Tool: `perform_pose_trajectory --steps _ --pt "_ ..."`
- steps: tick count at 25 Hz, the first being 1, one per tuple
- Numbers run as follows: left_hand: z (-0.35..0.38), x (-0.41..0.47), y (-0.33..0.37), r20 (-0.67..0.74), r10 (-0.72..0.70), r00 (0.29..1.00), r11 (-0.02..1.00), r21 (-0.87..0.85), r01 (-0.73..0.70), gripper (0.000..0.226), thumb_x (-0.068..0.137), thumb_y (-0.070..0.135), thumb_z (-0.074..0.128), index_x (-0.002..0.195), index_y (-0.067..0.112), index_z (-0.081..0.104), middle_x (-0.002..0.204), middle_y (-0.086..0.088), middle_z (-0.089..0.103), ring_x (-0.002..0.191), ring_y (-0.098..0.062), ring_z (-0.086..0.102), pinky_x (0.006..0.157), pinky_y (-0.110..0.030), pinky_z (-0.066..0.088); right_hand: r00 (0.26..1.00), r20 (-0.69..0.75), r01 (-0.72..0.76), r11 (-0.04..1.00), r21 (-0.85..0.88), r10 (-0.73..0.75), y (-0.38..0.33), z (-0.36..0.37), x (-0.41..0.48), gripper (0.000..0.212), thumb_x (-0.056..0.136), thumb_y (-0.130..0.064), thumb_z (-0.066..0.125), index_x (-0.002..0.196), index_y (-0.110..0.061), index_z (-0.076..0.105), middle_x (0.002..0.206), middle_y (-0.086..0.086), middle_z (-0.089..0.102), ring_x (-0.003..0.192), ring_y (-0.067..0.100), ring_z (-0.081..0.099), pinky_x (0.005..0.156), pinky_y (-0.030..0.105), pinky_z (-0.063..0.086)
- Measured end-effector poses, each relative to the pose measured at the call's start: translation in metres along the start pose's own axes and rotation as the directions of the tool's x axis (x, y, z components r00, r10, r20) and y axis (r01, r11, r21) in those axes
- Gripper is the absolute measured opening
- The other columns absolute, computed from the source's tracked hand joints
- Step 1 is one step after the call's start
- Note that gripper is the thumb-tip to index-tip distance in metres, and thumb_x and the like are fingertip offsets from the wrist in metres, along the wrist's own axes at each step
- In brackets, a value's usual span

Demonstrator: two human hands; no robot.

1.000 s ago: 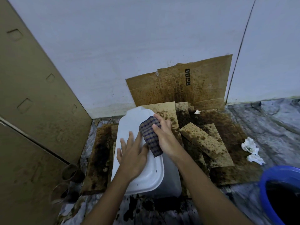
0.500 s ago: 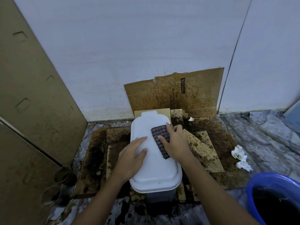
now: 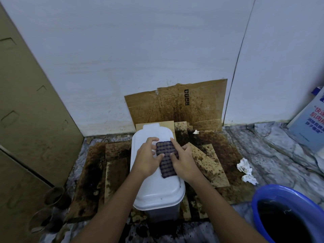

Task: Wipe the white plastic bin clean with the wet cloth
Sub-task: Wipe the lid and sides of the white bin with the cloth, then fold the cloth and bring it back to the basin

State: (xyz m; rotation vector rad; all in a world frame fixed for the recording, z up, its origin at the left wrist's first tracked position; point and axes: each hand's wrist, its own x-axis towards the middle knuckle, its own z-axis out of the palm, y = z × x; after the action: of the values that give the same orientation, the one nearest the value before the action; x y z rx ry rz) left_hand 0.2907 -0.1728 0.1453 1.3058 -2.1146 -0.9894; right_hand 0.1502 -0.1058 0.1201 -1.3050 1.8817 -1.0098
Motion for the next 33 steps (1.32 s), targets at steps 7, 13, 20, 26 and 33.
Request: perform_pose_trajectory --steps 7,13,20,26,33 --pt "-0.025 -0.015 0.01 -0.067 0.018 0.998 0.92 -0.39 -0.042 0.023 0.095 -0.008 0.058 0.09 0.014 0.062 0.098 -0.01 0.067 0.089 -0.029 0.073 0.078 -0.035 0.062 0.999 0.038 -0.021 0.937 0.349 0.008 -0.033 -0.026 -0.021 0.044 0.096 -0.013 0.066 0.132 -0.03 0.046 0.116 0.006 0.059 0.104 0.016 0.064 0.08 0.028 0.058" --pt "-0.069 -0.048 0.037 0.025 0.175 0.984 0.734 -0.67 -0.114 0.004 0.094 0.002 0.065 0.096 0.006 0.066 0.119 -0.006 0.071 0.108 -0.028 0.069 0.094 -0.039 0.056 0.967 0.063 0.159 0.78 0.606 -0.247 -0.099 -0.065 -0.051 0.019 0.092 -0.004 0.069 0.107 -0.011 0.06 0.112 0.009 0.07 0.095 0.017 0.071 0.076 0.032 0.059" --pt "-0.12 -0.085 0.093 0.108 0.378 0.92 0.465 -0.881 -0.087 0.04 0.071 0.03 0.09 0.099 0.012 0.068 0.117 -0.011 0.066 0.104 -0.027 0.067 0.081 -0.042 0.059 0.84 0.205 0.327 0.77 0.548 -0.502 -0.164 -0.124 -0.079 0.022 0.081 -0.004 0.075 0.102 -0.005 0.071 0.127 0.01 0.067 0.12 0.027 0.065 0.098 0.042 0.054" --pt "-0.147 -0.11 0.148 0.053 0.48 0.876 0.554 -0.792 -0.256 0.031 0.075 0.006 0.078 0.101 0.022 0.077 0.115 -0.003 0.073 0.105 -0.026 0.071 0.074 -0.045 0.062 0.817 0.039 0.464 0.696 0.548 -0.576 -0.199 -0.156 -0.106 0.023 0.072 0.001 0.079 0.088 -0.005 0.065 0.124 0.011 0.062 0.112 0.026 0.068 0.085 0.037 0.057" --pt "-0.134 -0.11 0.199 -0.243 0.536 0.809 0.403 -0.768 -0.498 0.033 0.079 0.001 0.071 0.099 0.026 0.079 0.105 -0.003 0.076 0.1 -0.02 0.072 0.074 -0.033 0.061 0.886 -0.083 0.379 0.608 0.698 -0.457 -0.198 -0.173 -0.145 0.045 0.083 -0.011 0.073 0.126 -0.02 0.061 0.131 0.005 0.063 0.105 0.029 0.071 0.076 0.041 0.06"
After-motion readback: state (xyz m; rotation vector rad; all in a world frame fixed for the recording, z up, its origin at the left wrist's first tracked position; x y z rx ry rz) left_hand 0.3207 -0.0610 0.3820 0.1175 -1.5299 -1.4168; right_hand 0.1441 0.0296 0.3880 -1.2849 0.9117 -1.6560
